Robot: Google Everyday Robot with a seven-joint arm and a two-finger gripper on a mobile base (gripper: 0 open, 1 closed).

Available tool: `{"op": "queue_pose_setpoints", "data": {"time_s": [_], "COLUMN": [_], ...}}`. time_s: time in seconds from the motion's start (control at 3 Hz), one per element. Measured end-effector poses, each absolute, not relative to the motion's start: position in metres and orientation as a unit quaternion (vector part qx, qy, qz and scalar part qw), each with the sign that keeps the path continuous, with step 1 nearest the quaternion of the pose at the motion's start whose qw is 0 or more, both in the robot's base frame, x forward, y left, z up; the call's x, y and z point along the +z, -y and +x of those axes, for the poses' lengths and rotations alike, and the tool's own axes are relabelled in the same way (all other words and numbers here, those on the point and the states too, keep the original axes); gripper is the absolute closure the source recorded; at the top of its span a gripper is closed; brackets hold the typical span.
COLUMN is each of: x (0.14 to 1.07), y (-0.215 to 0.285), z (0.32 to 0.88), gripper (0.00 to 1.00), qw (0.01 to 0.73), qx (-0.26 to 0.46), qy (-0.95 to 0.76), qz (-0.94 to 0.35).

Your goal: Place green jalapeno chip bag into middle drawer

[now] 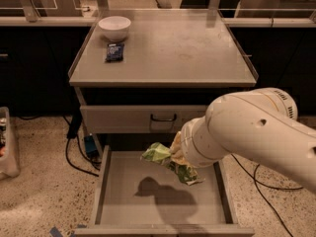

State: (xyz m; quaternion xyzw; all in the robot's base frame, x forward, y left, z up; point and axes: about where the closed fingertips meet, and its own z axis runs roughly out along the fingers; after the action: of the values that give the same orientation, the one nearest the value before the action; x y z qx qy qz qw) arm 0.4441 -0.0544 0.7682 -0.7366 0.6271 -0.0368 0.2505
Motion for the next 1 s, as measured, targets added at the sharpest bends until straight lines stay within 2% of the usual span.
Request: {"op": "queue_pose_setpoints", "data": {"time_s": [1.0], "x": [0.717], "y": [0.077], "z": [0.441], "gripper": [1.00], "qw": [0.273], "qx": [-0.011], "qy": [-0.640], "qz": [-0.718]}}
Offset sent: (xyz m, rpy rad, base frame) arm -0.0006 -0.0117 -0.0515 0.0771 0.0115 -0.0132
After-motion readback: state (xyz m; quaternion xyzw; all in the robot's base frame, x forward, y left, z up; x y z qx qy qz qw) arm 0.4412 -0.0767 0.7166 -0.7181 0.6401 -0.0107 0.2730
